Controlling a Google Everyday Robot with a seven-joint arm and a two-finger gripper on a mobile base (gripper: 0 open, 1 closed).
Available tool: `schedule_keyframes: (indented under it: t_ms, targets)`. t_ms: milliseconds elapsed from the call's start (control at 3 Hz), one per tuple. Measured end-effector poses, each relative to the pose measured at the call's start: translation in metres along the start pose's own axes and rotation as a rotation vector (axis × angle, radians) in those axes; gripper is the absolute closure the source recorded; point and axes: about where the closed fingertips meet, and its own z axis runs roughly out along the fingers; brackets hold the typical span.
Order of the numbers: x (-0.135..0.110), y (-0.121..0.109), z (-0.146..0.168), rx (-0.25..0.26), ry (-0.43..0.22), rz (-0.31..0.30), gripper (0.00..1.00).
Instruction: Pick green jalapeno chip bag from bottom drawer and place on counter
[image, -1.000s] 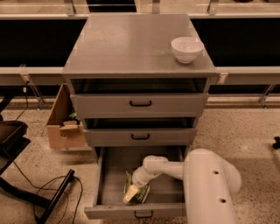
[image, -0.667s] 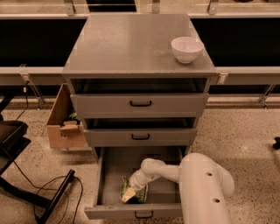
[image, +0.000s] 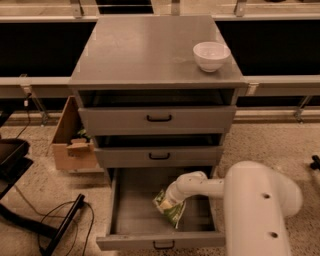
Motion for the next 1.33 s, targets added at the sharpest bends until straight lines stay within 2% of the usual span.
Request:
schedule_keyframes:
  t_ms: [333,667,1000,1333]
  targets:
    - [0.007,0.000,-0.079,0.057,0.017,0.009,0.95]
    - [-0.015,0.018,-0.189,0.042,-0.036,0.047,1.00]
    - [-0.054,-0.005,-0.320,0.080,-0.151,0.034,1.00]
    - [-0.071,-0.035,-0.418,0.093,-0.251,-0.009,1.00]
